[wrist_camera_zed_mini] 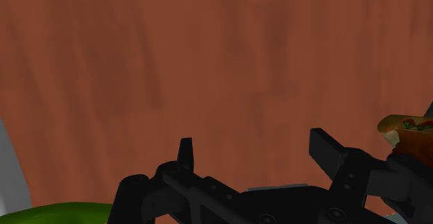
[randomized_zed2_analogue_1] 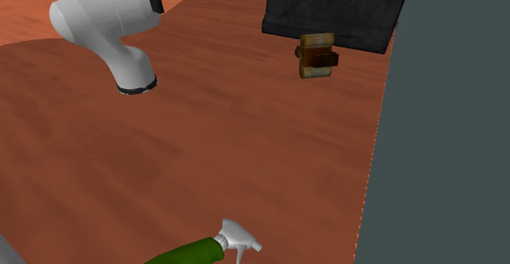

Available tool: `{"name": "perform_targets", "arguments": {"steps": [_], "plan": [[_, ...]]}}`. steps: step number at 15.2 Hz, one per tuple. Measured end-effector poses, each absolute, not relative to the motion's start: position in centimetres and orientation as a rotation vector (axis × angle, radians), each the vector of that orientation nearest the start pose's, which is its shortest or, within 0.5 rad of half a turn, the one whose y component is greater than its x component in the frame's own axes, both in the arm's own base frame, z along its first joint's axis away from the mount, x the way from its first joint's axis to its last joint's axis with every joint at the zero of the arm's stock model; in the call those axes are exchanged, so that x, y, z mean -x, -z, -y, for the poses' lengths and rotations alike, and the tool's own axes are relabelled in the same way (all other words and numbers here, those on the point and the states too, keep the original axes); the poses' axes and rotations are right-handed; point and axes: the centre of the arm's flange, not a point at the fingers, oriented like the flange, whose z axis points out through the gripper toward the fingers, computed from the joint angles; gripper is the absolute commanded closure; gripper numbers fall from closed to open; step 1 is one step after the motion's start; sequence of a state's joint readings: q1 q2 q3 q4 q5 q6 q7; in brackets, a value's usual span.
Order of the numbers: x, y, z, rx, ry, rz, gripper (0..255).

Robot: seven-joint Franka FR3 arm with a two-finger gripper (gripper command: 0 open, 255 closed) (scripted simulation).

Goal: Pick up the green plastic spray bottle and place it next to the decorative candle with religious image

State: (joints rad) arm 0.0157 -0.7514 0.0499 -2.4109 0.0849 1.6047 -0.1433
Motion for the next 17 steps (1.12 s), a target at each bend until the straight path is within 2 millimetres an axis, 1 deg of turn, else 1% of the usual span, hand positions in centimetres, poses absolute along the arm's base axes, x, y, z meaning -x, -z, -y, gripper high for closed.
{"name": "perform_targets", "arguments": {"steps": [1,2,3,7,8,12,13,17], "plan": [[-31.5,-55.6,-3.3,3.074,-0.082,0.292,0],[-32.0,-55.4,-3.1,3.074,-0.079,0.296,0],[-32.5,-54.7,-2.7,3.075,-0.076,0.302,0],[-35.9,-51.6,-1.1,3.080,-0.056,0.332,0],[-36.9,-50.6,-0.3,3.081,-0.051,0.340,0],[-40.2,-48.0,1.5,3.086,-0.026,0.373,0],[-40.8,-47.3,1.8,3.087,-0.020,0.381,0],[-45.2,-44.2,3.4,3.092,0.005,0.414,0]]}}
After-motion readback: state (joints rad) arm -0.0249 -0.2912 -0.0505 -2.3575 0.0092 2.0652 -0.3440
